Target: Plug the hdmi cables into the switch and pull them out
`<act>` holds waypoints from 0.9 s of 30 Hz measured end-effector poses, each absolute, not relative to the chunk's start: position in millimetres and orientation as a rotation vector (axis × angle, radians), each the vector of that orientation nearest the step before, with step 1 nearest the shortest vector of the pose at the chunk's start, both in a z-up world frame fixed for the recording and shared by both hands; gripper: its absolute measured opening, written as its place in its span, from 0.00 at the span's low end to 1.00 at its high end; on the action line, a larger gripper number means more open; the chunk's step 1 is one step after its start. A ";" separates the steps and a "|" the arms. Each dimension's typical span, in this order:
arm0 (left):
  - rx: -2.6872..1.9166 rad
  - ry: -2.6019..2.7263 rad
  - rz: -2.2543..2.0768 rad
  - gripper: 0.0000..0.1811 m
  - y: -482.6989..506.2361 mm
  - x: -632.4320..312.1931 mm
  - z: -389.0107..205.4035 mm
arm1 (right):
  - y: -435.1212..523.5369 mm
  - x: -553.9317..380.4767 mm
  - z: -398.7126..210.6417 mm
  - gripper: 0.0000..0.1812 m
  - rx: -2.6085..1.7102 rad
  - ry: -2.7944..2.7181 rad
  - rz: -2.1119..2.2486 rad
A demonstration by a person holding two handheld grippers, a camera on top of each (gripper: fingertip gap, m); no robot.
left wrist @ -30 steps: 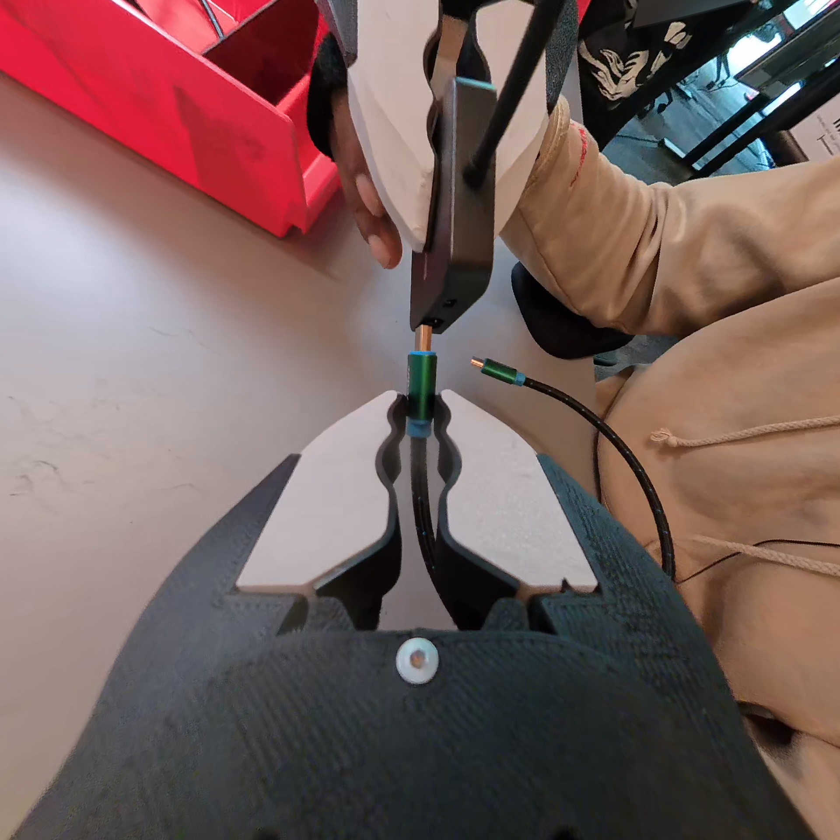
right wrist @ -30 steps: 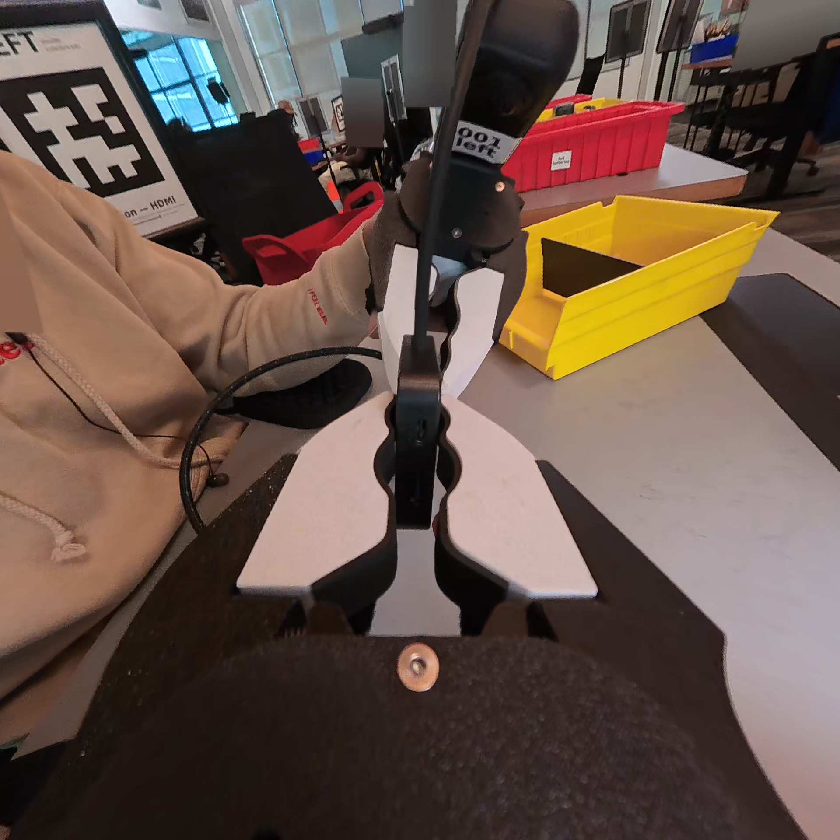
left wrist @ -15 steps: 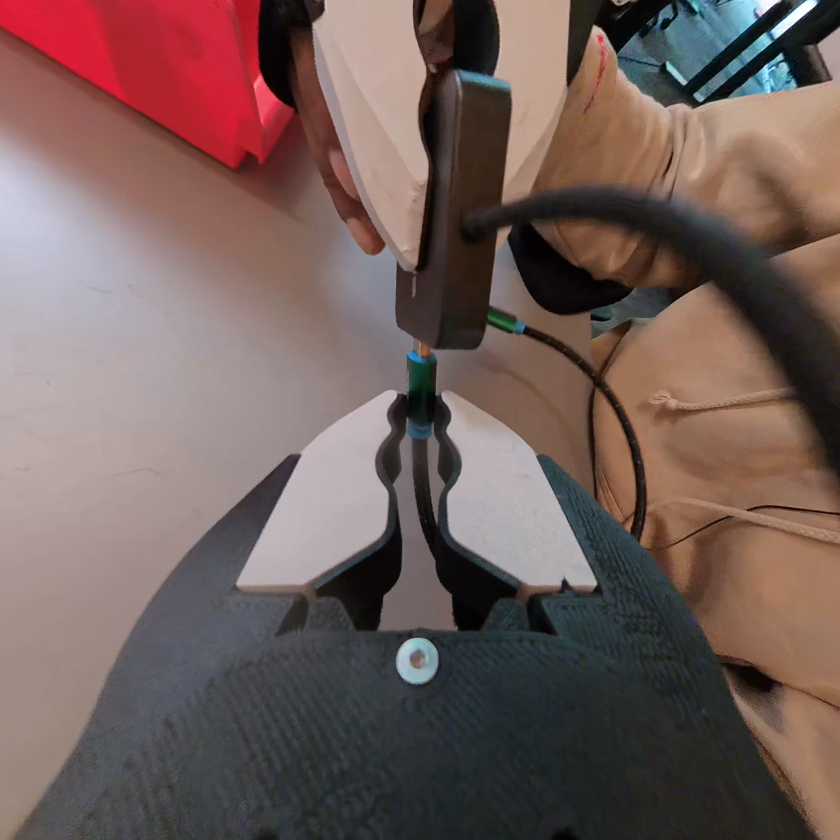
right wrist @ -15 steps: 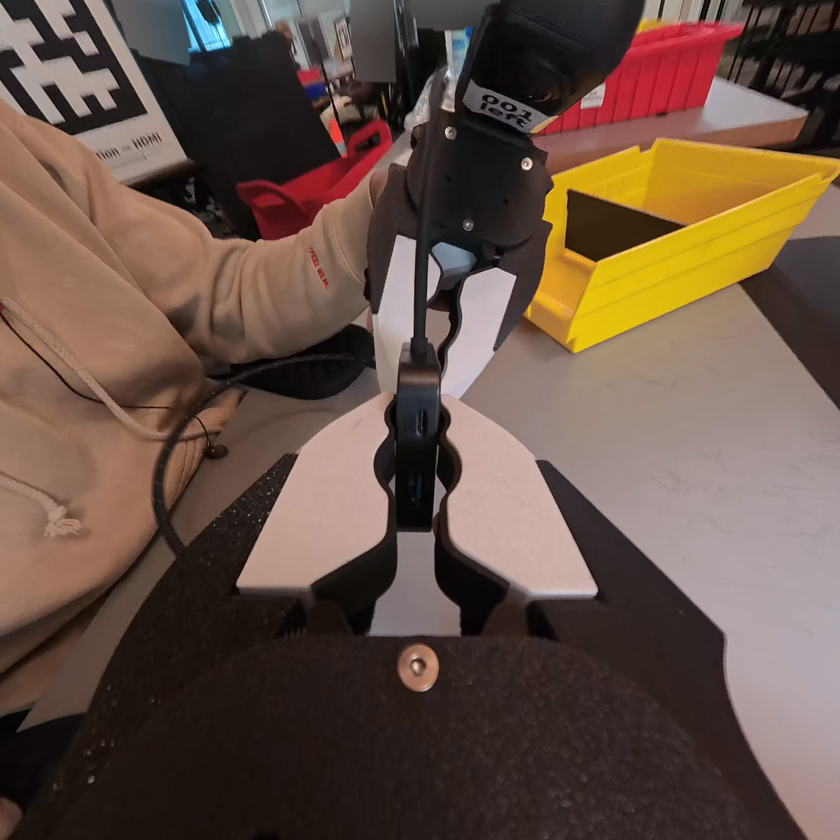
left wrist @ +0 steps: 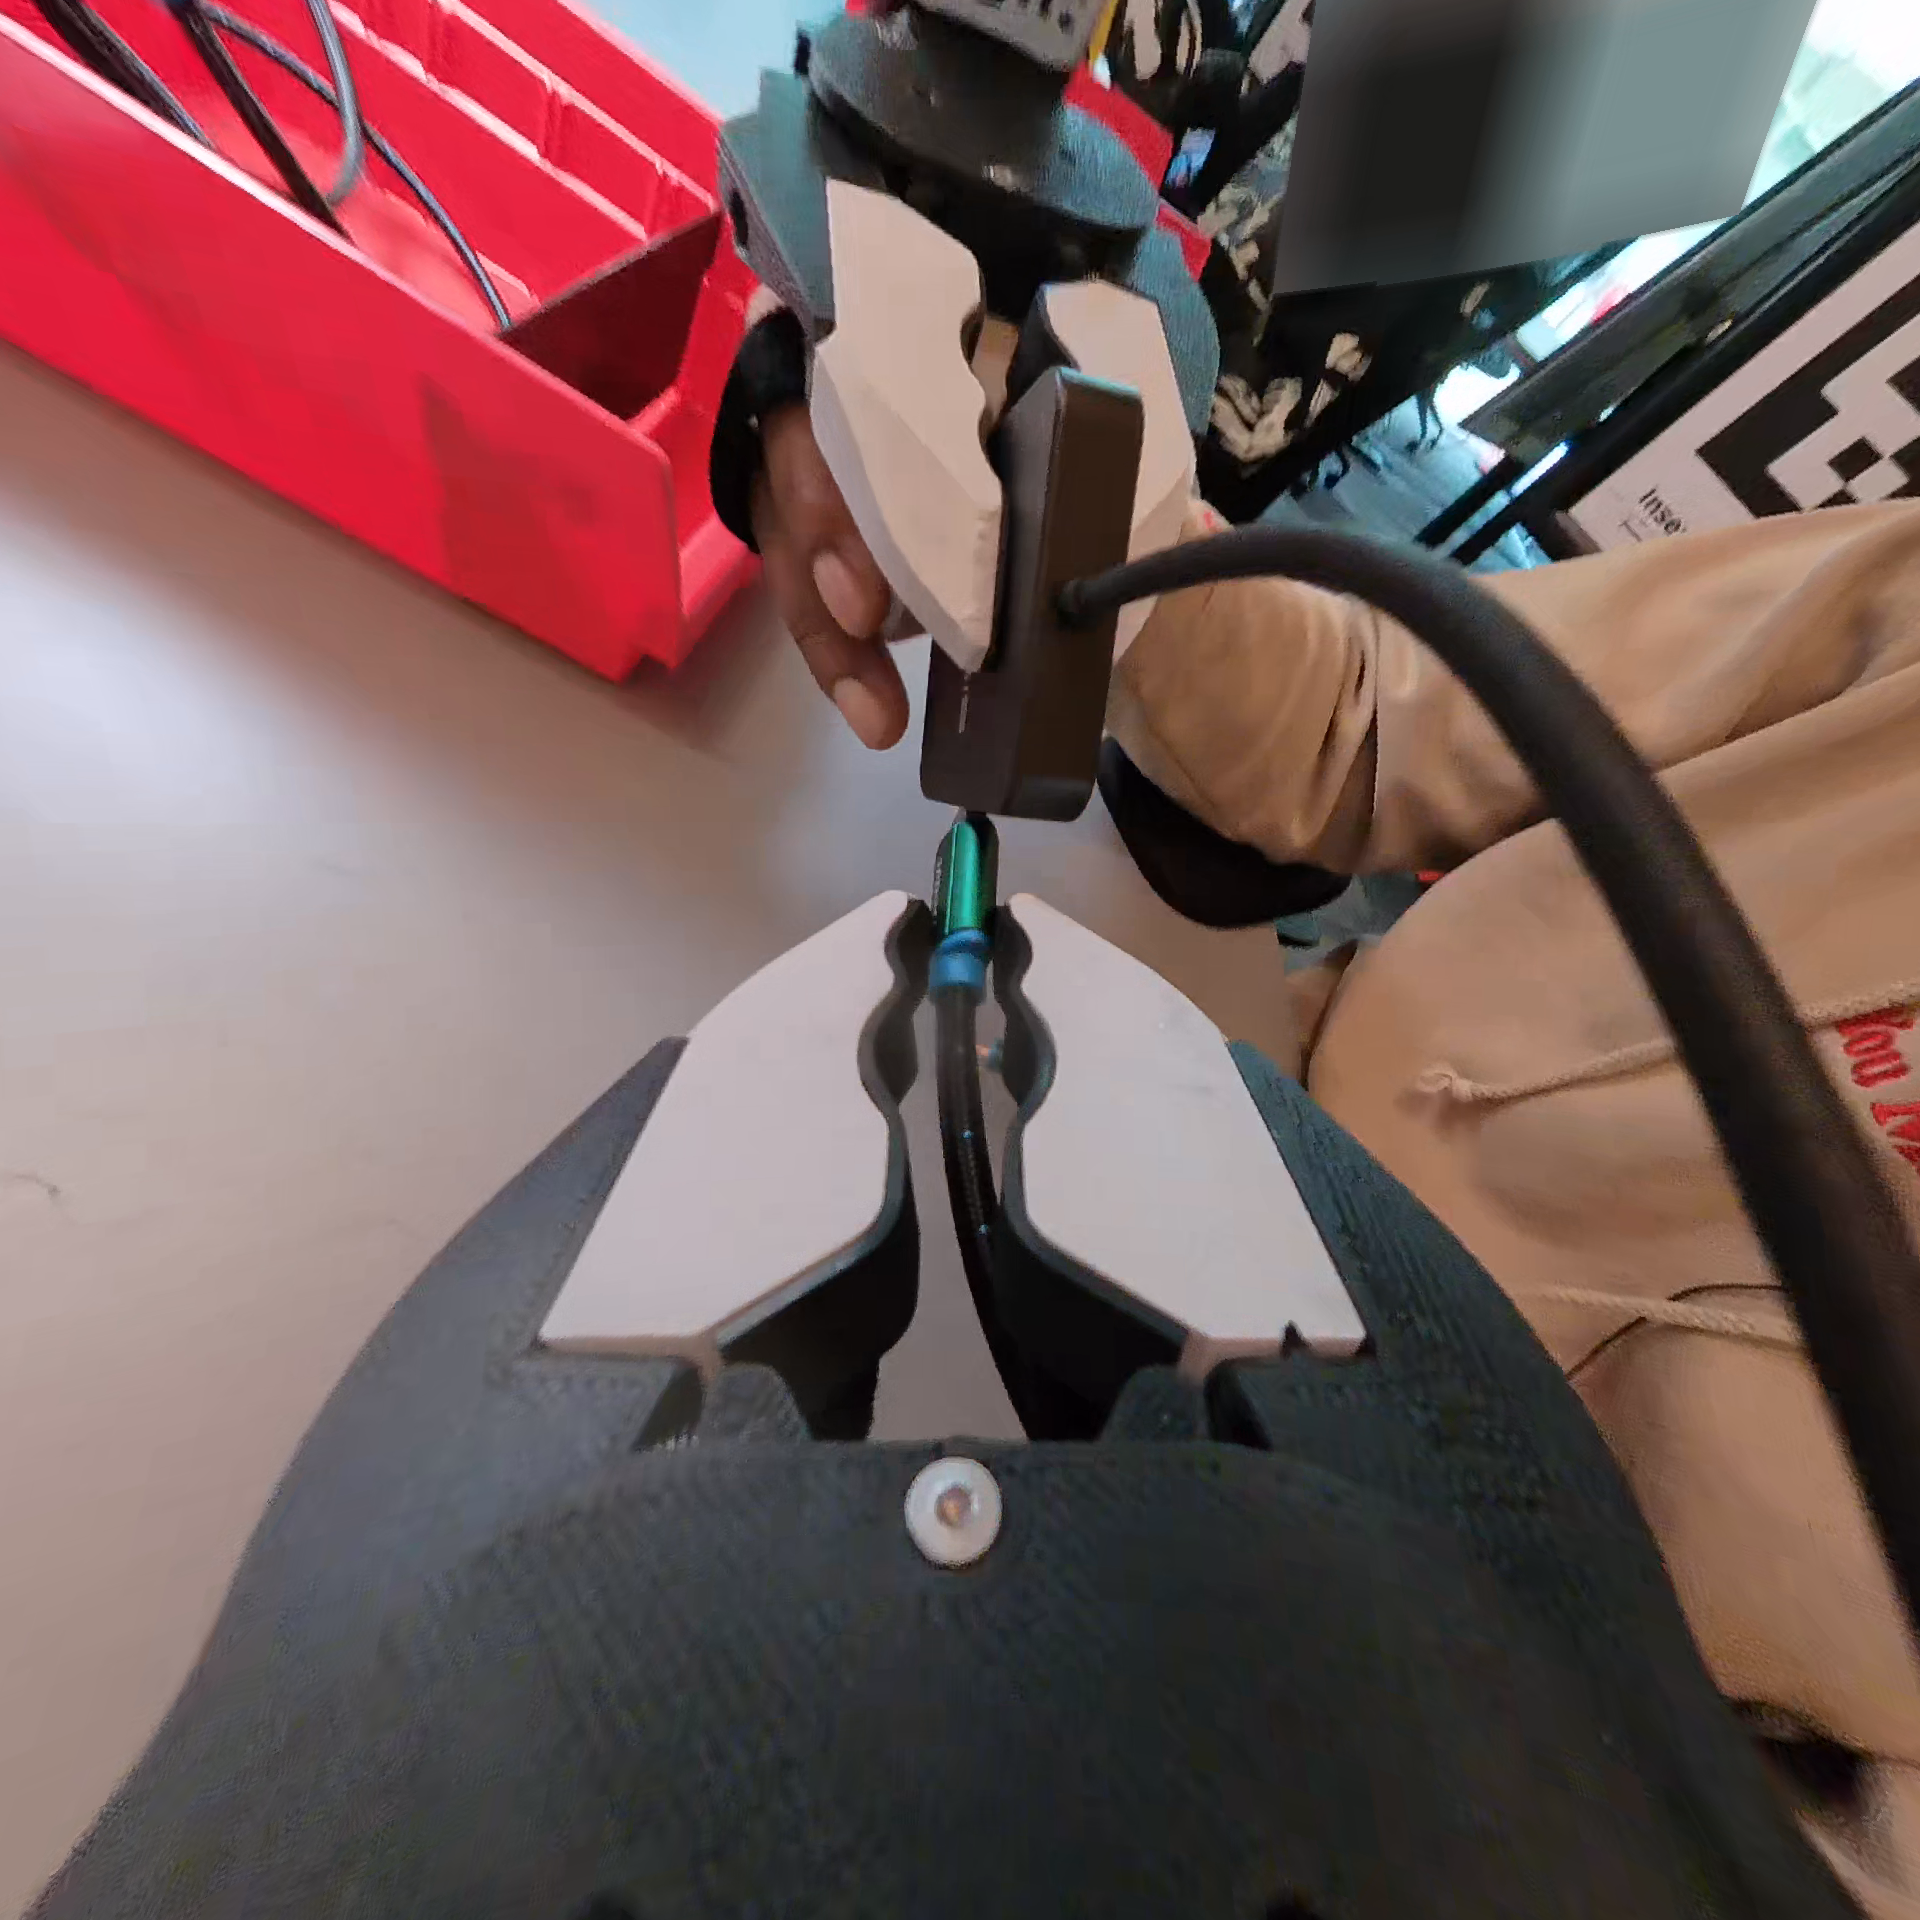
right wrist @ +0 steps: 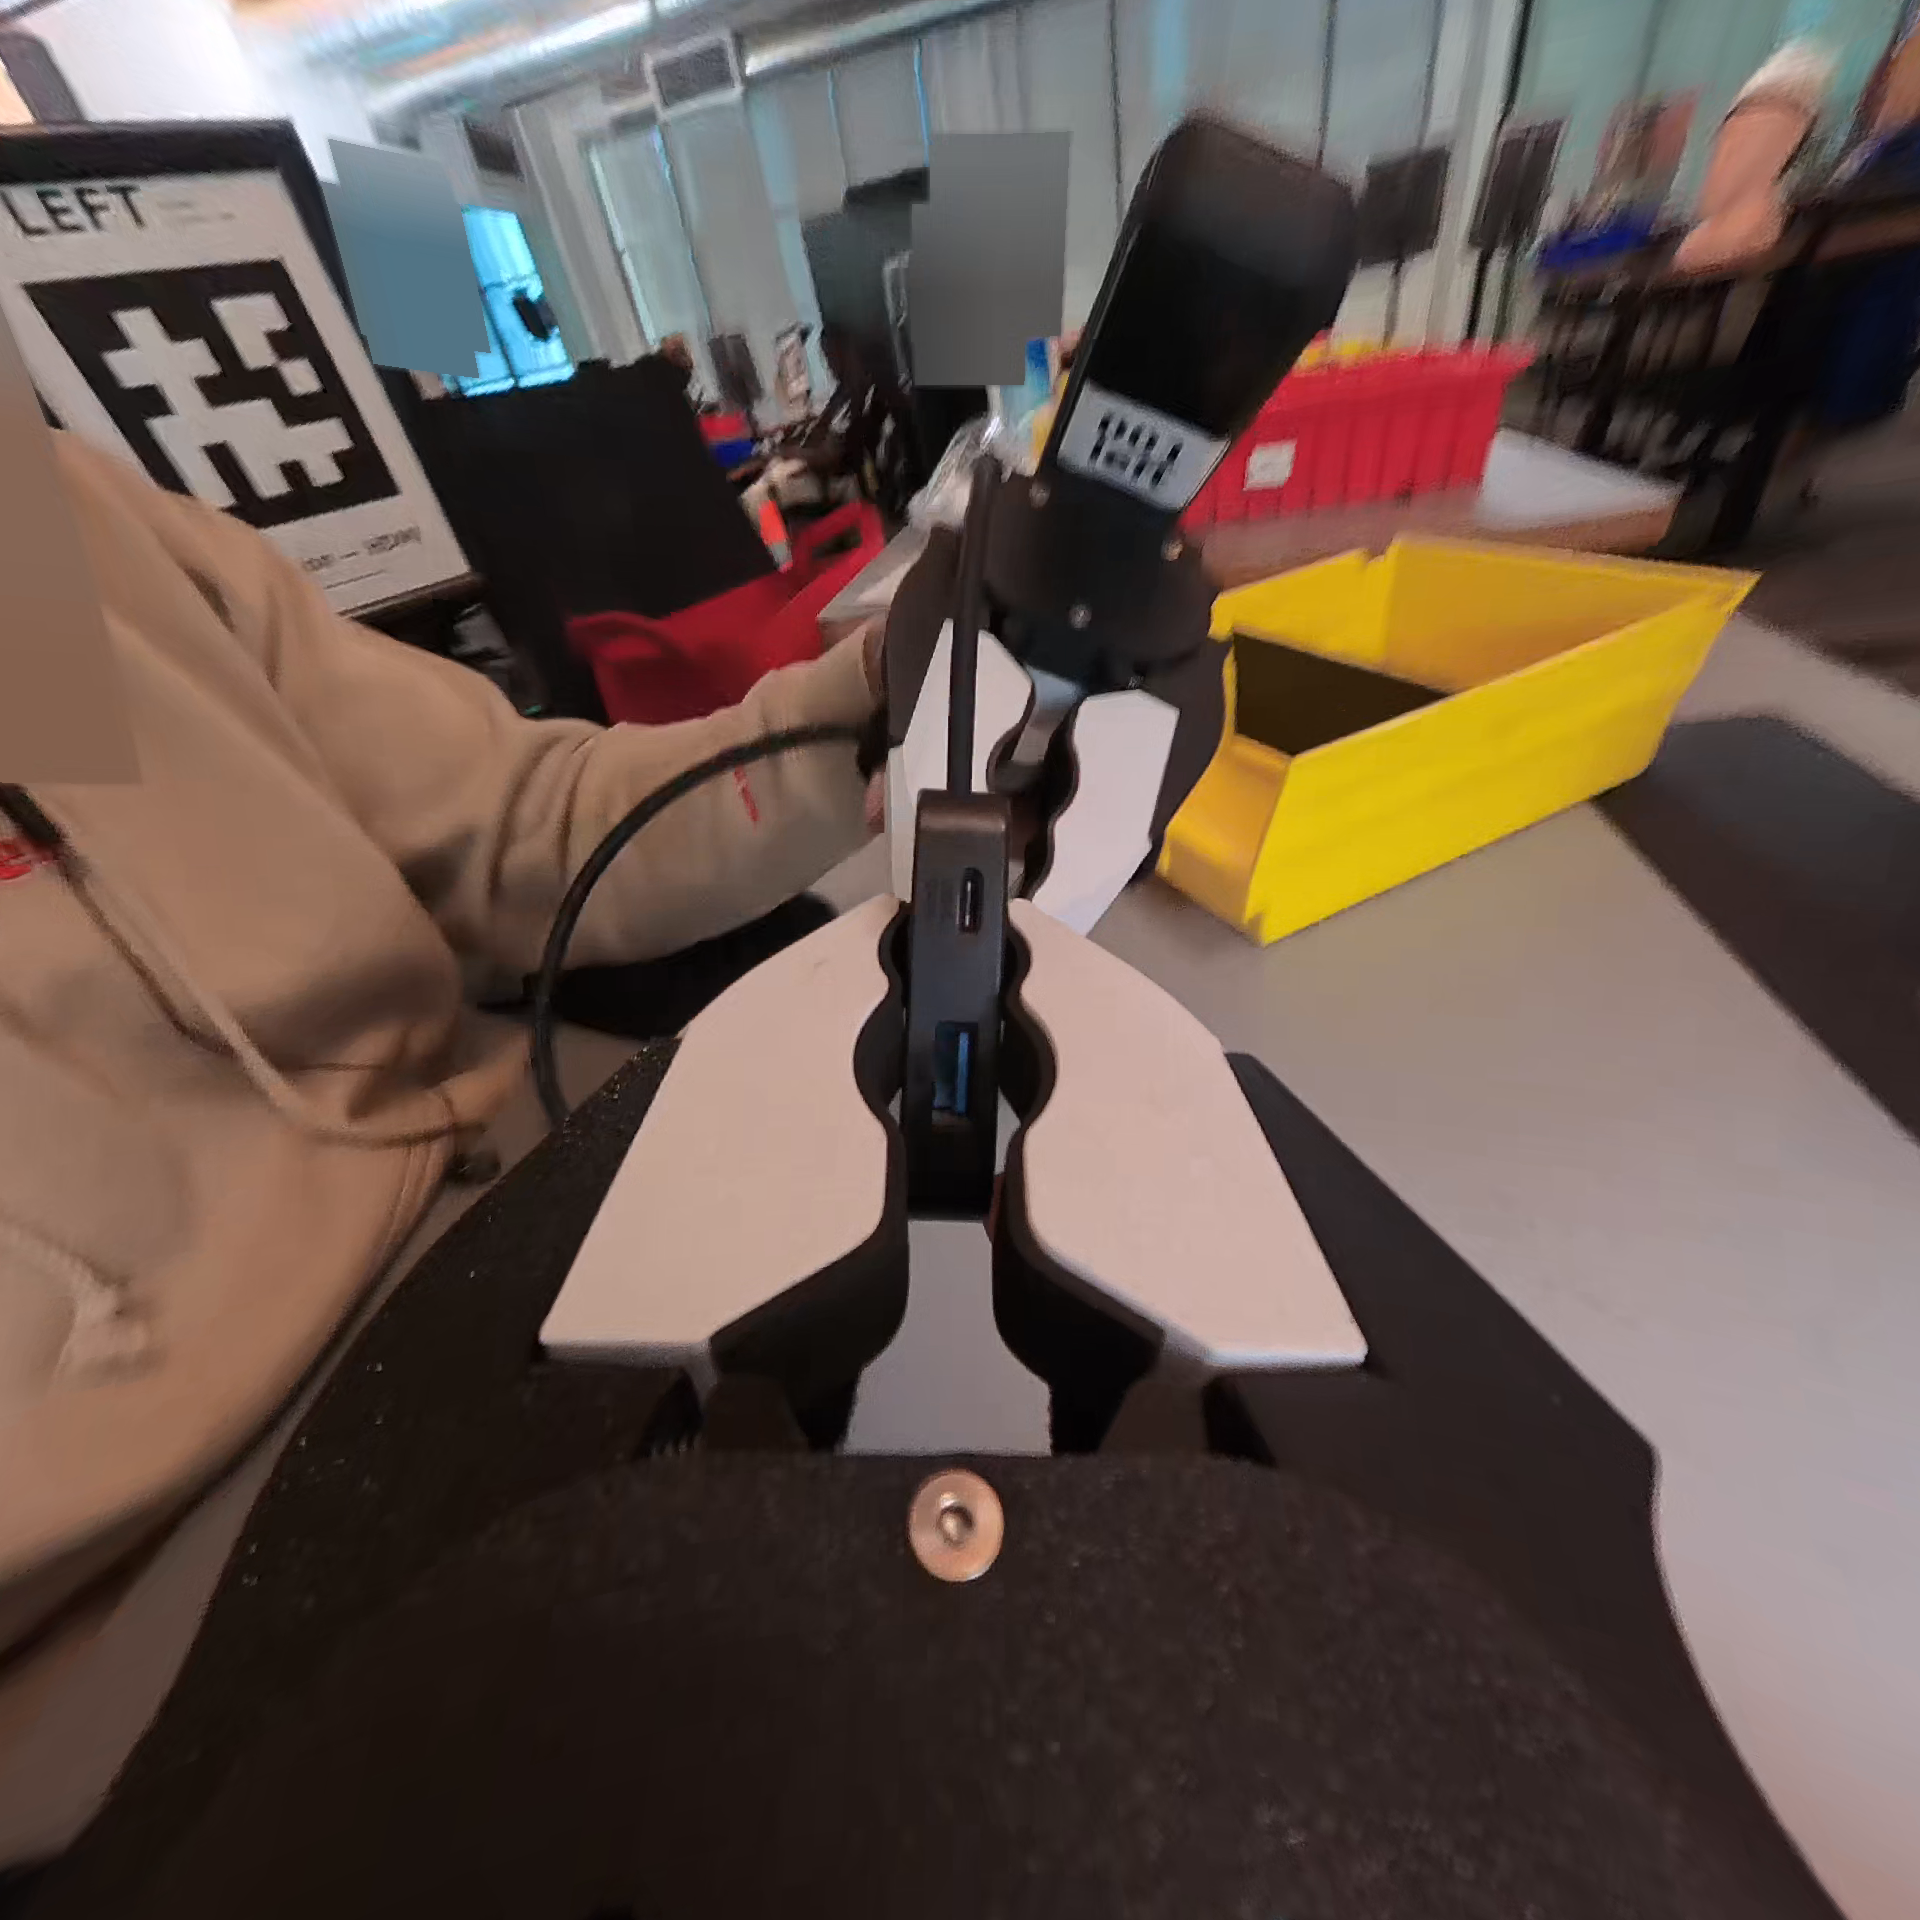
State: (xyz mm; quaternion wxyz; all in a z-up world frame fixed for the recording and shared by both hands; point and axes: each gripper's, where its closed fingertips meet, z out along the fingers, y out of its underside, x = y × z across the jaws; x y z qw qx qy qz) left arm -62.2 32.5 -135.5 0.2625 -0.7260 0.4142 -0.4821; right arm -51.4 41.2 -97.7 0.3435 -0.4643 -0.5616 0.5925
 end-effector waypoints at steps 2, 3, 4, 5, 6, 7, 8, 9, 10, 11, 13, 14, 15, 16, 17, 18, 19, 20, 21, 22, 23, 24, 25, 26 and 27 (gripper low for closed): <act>-1.892 1.042 -1.391 0.07 37.0 -63.6 -122.4 | 48.5 -50.5 -83.0 0.08 -1.150 -1.343 1.570; -1.854 1.010 -1.440 0.07 37.7 -64.9 -114.8 | 51.0 -49.0 -73.6 0.07 -1.111 -1.272 1.619; -1.842 0.999 -1.441 0.07 38.8 -66.5 -111.8 | 52.6 -49.4 -69.5 0.07 -1.095 -1.232 1.642; -1.834 0.985 -1.422 0.07 40.9 -68.4 -109.4 | 54.8 -50.7 -67.8 0.07 -1.090 -1.205 1.639; -1.809 0.961 -1.424 0.07 42.6 -69.7 -104.2 | 57.4 -51.0 -64.2 0.07 -1.078 -1.163 1.646; -1.784 0.937 -1.444 0.07 43.1 -70.5 -98.6 | 58.8 -50.0 -59.0 0.07 -1.058 -1.117 1.676; -1.771 0.924 -1.447 0.07 43.7 -70.8 -95.4 | 59.6 -49.7 -55.4 0.07 -1.049 -1.086 1.701; -1.763 0.915 -1.437 0.07 44.6 -70.9 -93.5 | 60.7 -49.6 -53.2 0.07 -1.043 -1.064 1.706; -1.754 0.906 -1.425 0.07 45.8 -70.9 -91.2 | 61.8 -49.3 -51.7 0.07 -1.041 -1.047 1.708; -1.739 0.889 -1.420 0.07 47.3 -70.4 -88.0 | 63.5 -48.9 -49.4 0.08 -1.039 -1.021 1.717; -1.718 0.870 -1.432 0.07 47.7 -69.1 -83.7 | 65.0 -48.7 -44.2 0.08 -1.030 -0.960 1.773; -1.717 0.863 -1.428 0.06 48.1 -69.3 -82.9 | 65.9 -48.9 -43.4 0.08 -1.032 -0.936 1.801; -1.716 0.854 -1.424 0.06 48.7 -69.5 -82.3 | 67.3 -49.2 -43.0 0.08 -1.032 -0.914 1.810; -1.710 0.847 -1.429 0.06 48.7 -69.5 -81.2 | 67.9 -49.4 -42.2 0.08 -1.028 -0.899 1.819; -1.704 0.838 -1.436 0.06 48.8 -69.4 -80.0 | 67.9 -49.3 -40.9 0.08 -1.025 -0.888 1.828; -1.701 0.828 -1.441 0.06 49.3 -69.0 -79.2 | 68.3 -49.2 -39.9 0.08 -1.025 -0.884 1.824; -1.700 0.823 -1.443 0.06 49.6 -68.7 -78.9 | 68.6 -49.0 -39.4 0.08 -1.026 -0.882 1.815; -1.700 0.823 -1.439 0.06 50.0 -68.4 -79.2 | 68.6 -49.1 -39.8 0.08 -1.033 -0.888 1.813; -1.701 0.825 -1.440 0.06 50.0 -68.2 -80.0 | 68.3 -49.3 -40.6 0.08 -1.038 -0.901 1.804; -1.705 0.828 -1.442 0.06 50.0 -68.3 -81.3 | 67.4 -49.5 -41.9 0.08 -1.045 -0.925 1.788; -1.715 0.831 -1.437 0.06 50.7 -69.0 -83.6 | 67.1 -50.8 -43.9 0.08 -1.062 -0.954 1.753; -1.722 0.835 -1.432 0.06 51.2 -69.7 -85.8 | 67.3 -52.5 -46.4 0.08 -1.085 -0.983 1.709; -1.721 0.835 -1.442 0.06 51.0 -70.5 -86.2 | 67.4 -53.5 -47.2 0.08 -1.106 -1.003 1.680; -1.718 0.836 -1.451 0.06 50.8 -71.0 -86.2 | 67.5 -54.4 -47.4 0.08 -1.134 -1.018 1.669; -1.719 0.844 -1.453 0.07 50.0 -71.4 -86.5 | 66.9 -54.9 -47.9 0.08 -1.157 -1.044 1.652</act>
